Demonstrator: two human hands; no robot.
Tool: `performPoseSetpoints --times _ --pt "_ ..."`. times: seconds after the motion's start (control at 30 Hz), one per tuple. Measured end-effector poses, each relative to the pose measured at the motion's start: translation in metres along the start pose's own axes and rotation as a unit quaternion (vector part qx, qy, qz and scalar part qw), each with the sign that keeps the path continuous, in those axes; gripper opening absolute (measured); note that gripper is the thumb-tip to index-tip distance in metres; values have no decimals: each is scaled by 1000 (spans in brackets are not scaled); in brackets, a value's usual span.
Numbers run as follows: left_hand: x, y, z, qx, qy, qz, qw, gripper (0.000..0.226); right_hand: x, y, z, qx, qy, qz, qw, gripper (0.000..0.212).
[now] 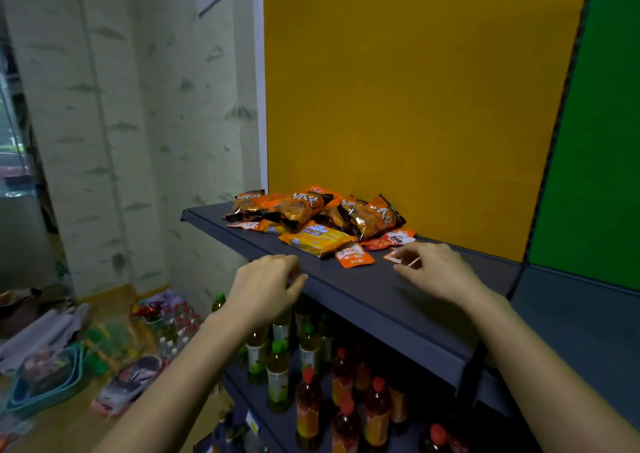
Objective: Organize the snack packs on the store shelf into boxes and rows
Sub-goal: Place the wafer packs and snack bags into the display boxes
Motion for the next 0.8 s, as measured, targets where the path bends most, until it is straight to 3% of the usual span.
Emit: performPoseSetpoints --times 0.23,0.57,0.8 --pt "20 56 99 22 -21 -20 999 32 12 -16 101 59 17 -66 996 36" --pt "52 125 207 -24 -31 -80 996 40 43 -28 187 165 44 3 985 45" --pt "98 169 277 -106 146 -181 967 69 71 -27 219 268 63 96 957 61"
Point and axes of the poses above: each hand's wrist, its own z-axis towards the middle knuckle, its own x-axis out of the palm, y = z × x, the point moved 5 cm from there along z, towards the middle knuckle, and after that the axes turned 10 degrees about -z, right-handed, at the moved point
